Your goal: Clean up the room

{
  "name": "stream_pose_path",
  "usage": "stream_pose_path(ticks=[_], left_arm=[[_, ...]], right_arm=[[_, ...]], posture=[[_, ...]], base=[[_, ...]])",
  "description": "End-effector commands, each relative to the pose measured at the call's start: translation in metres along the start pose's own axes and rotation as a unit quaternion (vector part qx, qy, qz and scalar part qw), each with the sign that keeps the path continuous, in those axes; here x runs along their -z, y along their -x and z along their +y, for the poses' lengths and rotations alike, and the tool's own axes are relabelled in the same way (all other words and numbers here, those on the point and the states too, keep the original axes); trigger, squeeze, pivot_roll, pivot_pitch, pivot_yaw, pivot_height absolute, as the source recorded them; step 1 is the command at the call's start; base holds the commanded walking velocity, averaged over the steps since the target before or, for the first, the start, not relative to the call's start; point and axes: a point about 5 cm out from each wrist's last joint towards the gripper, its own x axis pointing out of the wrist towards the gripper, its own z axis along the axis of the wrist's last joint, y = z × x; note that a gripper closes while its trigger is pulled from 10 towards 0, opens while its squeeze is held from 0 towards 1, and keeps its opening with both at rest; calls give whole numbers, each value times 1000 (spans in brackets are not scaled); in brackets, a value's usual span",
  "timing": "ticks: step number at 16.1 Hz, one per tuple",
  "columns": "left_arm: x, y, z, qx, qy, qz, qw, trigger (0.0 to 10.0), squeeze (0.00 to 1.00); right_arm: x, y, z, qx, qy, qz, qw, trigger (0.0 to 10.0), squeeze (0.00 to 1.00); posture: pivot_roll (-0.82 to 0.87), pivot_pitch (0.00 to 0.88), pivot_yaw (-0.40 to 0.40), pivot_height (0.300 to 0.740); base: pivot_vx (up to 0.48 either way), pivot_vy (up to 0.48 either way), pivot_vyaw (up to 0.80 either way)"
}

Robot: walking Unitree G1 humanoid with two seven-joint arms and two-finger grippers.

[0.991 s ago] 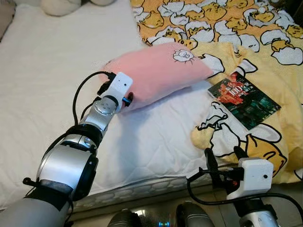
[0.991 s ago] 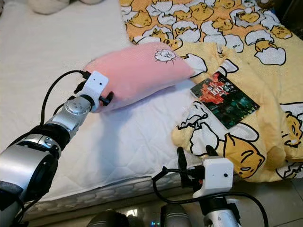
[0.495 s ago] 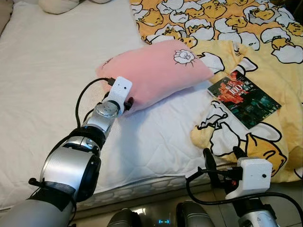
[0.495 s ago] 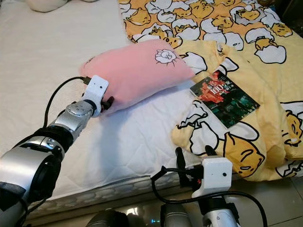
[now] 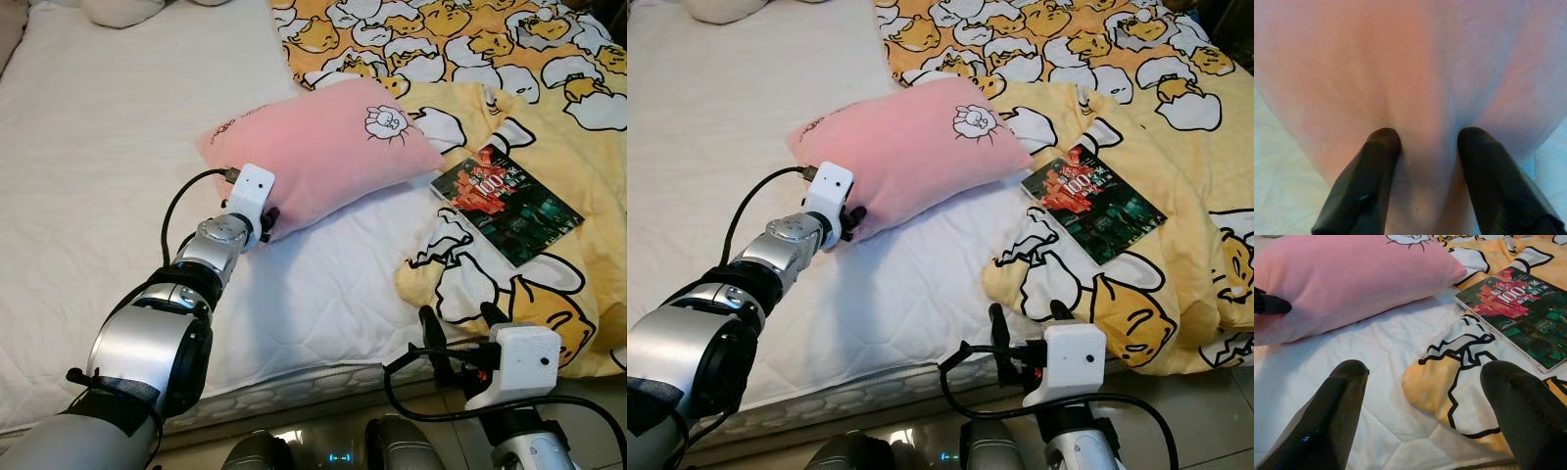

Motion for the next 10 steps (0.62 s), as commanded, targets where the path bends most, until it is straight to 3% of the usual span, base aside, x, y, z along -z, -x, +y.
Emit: stream_pose_path(ticks=[1,7,10], left_arm=[[14,1,-1,7,14,29,999,0,0],[19,3,5,3,16,31,999,0,0],[21,2,2,5,55,27,998,0,0]], right_arm=[[3,1,0,2,-6,11,1000,10000,0],[5,-8,2,-10,-6,9,1000,10000,0],[7,-12,3,-16,-5,8,1000,10000,0]], posture=[[-281,168,91,710],[-256,143,80,710],[-245,122,86,710]], base=[[0,0,0],[0,0,0],[0,0,0]])
